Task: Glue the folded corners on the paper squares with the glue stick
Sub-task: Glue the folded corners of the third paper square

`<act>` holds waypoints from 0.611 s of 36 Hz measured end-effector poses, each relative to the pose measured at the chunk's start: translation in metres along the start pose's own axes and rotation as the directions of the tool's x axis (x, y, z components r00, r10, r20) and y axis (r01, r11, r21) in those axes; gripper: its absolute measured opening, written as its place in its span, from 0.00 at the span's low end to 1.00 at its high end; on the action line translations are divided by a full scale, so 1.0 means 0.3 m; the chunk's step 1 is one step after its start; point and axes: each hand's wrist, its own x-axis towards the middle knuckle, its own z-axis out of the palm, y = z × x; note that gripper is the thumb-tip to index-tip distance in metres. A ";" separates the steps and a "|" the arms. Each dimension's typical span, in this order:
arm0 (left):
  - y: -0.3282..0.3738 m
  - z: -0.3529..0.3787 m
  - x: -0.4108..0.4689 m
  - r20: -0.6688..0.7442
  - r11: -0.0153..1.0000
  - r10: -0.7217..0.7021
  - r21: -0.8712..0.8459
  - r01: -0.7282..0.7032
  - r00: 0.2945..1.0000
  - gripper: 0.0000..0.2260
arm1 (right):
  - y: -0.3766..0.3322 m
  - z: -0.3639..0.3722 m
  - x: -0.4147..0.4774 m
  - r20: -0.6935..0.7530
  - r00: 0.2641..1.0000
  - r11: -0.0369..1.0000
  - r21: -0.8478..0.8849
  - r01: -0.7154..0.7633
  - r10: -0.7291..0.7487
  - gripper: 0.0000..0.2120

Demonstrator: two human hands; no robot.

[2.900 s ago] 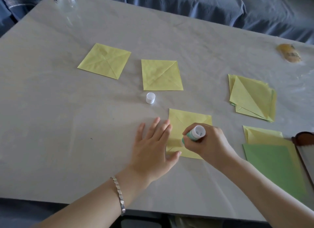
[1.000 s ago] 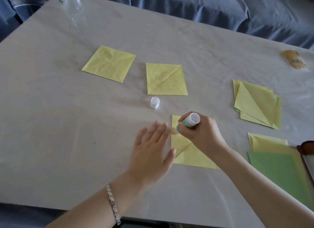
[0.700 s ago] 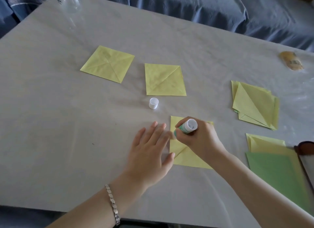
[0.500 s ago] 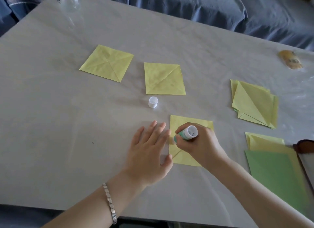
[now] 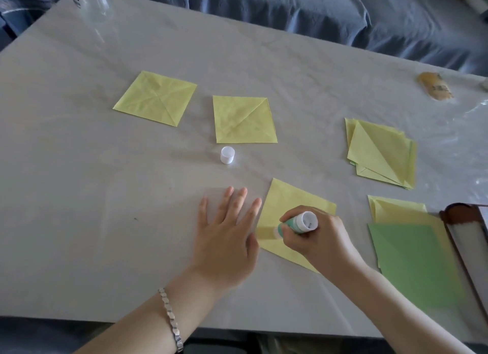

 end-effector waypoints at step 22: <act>0.019 0.031 -0.069 -0.341 0.973 0.199 -0.044 -0.228 0.919 0.10 | -0.006 -0.078 -0.035 -0.157 0.982 0.992 0.084 -0.092 0.104 0.07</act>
